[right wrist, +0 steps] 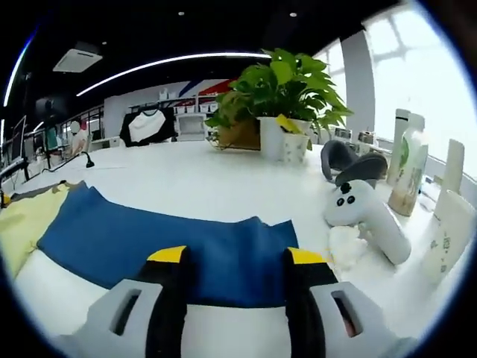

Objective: Fold the garment on the visible template until the final outline fits inside the template.

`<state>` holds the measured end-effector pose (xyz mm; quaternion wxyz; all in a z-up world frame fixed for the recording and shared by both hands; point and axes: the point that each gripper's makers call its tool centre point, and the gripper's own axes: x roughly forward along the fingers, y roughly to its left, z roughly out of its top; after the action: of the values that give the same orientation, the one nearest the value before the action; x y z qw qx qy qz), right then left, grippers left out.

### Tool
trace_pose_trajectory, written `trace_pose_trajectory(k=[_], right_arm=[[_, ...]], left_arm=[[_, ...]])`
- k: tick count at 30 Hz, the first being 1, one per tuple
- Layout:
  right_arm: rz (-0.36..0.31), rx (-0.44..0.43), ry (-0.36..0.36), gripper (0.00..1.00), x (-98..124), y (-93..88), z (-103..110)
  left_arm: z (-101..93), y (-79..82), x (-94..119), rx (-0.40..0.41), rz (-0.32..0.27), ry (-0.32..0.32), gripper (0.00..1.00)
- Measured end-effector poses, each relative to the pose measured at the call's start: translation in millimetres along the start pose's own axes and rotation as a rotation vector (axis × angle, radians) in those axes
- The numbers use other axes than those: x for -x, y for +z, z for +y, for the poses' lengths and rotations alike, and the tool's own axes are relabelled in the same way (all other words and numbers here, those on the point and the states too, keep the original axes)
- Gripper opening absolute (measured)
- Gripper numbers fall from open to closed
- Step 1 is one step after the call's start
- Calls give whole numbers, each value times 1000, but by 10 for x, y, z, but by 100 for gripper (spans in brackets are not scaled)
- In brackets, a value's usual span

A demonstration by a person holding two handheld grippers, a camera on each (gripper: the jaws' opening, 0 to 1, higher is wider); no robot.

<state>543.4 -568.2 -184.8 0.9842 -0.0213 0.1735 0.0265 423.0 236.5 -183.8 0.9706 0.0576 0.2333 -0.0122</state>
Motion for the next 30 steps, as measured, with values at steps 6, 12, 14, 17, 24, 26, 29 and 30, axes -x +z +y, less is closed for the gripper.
trace_pose_trajectory(k=[6,12,14,17,24,26,29,30], right_arm=[[4,5,-50,15,3,1,-79],[-1,0,-62,0,-25,16,-82],[1,-1,-62,0,-28,18,-79],[3,-7,-64,0,-54,28,-81],[6,-5,-76,0,-151,73,5],[6,-7,-81,0,-177,87,16],[1,12,-81,0,-236,117,48],[-2,12,-80,0,-248,125,70]], left_arm=[[81,27,-79,-22,9,6,1],[198,74,-169,-30,8,11,1],[250,94,-219,-34,5,11,1],[325,136,-308,-19,-4,8,1],[407,234,-520,-46,0,11,1],[440,252,-571,-34,0,10,1],[472,261,-612,-34,-1,16,1],[489,265,-627,-41,1,21,1]])
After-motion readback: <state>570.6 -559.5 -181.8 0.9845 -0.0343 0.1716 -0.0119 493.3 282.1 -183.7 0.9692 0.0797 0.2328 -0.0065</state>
